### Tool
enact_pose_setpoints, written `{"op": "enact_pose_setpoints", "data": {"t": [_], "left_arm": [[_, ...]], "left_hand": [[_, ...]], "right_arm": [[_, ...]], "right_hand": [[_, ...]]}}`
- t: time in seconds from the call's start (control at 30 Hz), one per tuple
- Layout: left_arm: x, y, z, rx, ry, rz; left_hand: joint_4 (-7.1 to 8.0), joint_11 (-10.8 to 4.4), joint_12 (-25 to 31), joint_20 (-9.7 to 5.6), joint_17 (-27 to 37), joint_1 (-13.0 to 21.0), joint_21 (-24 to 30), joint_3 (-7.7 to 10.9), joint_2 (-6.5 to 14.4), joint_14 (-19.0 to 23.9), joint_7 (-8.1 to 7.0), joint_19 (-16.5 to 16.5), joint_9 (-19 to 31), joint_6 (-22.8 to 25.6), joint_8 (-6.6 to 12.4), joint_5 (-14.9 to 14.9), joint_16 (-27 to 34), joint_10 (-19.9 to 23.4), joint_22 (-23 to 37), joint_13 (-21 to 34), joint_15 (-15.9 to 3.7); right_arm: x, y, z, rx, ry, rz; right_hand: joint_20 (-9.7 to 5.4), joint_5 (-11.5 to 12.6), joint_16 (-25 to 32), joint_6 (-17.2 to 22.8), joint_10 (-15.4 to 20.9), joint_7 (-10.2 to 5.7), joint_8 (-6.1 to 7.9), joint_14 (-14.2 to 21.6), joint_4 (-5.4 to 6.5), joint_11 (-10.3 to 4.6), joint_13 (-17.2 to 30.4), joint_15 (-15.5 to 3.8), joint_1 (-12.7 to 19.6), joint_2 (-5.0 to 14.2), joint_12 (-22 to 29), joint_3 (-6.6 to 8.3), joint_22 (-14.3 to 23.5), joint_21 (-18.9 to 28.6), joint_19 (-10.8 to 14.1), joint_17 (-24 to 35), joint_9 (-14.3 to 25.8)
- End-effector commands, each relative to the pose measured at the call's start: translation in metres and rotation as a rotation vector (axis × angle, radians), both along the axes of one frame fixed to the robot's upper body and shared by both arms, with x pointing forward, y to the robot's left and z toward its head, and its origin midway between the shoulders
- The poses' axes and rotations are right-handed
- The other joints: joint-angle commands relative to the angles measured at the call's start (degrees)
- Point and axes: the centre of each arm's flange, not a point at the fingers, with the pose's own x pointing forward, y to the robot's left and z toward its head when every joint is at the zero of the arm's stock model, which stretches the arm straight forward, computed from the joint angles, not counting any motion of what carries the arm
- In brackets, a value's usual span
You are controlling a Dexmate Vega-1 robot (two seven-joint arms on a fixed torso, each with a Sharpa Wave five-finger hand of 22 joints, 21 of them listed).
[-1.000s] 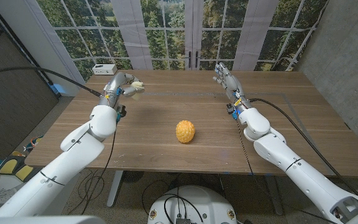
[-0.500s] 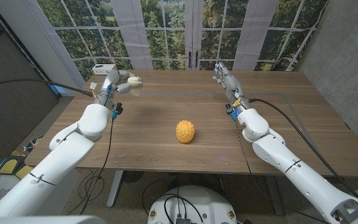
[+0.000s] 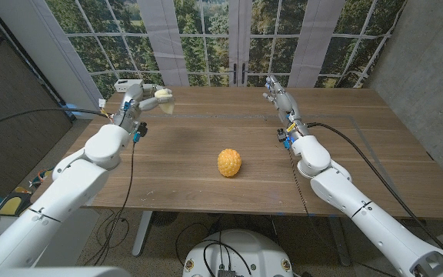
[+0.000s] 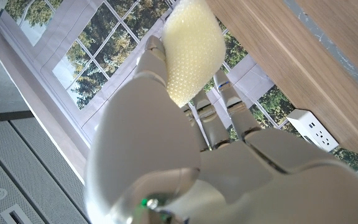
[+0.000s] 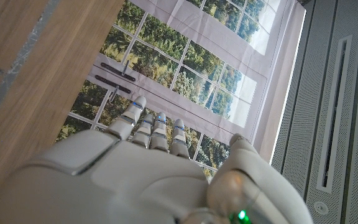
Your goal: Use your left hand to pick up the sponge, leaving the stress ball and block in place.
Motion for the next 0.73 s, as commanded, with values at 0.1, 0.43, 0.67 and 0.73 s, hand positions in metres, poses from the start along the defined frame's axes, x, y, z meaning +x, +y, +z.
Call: {"op": "enact_pose_setpoints", "data": {"t": [0.1,0.43,0.67,0.73], "left_arm": [[0.017,0.004,0.006,-0.045,0.015,-0.113],[0.025,-0.002,0.014,-0.049,0.023,-0.204],[0.041,-0.008,0.007,-0.064,0.073,-0.25],[0.043,-0.007,0.004,-0.082,0.079,-0.27]], "left_hand": [[0.74,-2.08,0.27,-0.19,-0.4,-0.06,1.58,1.63,1.29,1.07,1.21,2.98,0.13,-0.62,-0.5,-0.15,-0.52,3.02,0.29,0.69,-6.78],[0.44,-1.93,0.45,0.02,-0.67,0.43,2.57,2.11,1.35,1.7,1.48,4.49,0.27,-0.96,-0.65,-0.2,-0.81,2.55,0.45,1.15,-7.06],[0.27,-2.07,0.58,0.38,-0.7,0.63,2.61,2.19,1.12,1.66,1.62,4.04,0.34,-0.81,-0.61,-0.27,-0.99,2.38,0.51,1.4,-7.23],[0.3,-2.03,0.65,1.14,-0.75,0.61,2.52,2.24,1.11,1.46,1.66,3.59,0.37,-0.87,-0.64,-0.29,-1.18,2.37,0.54,1.5,-7.11]], "right_arm": [[-0.005,-0.001,0.0,0.018,-0.005,-0.028],[-0.02,-0.004,0.0,0.026,-0.023,-0.062],[-0.024,-0.006,-0.009,0.036,-0.006,-0.07],[-0.023,-0.006,-0.013,0.039,0.009,-0.07]], "right_hand": [[0.08,-0.07,-0.04,0.49,0.46,-0.21,0.01,0.69,0.28,0.05,0.18,-0.11,-0.01,0.23,-0.13,0.08,0.1,0.23,0.66,0.09,0.31],[0.08,-0.07,-0.05,0.55,0.49,-0.23,0.01,0.7,0.3,0.06,0.18,-0.13,-0.04,0.2,-0.13,0.06,0.1,0.23,0.68,0.09,0.31],[0.1,-0.06,-0.04,0.6,0.53,-0.29,0.01,0.76,0.3,0.14,0.18,-0.13,-0.04,0.18,-0.12,0.05,0.1,0.25,0.75,0.08,0.31],[0.11,-0.06,-0.04,0.61,0.53,-0.31,0.01,0.76,0.31,0.07,0.18,-0.12,-0.05,0.18,-0.12,0.05,0.1,0.25,0.75,0.08,0.31]]}}
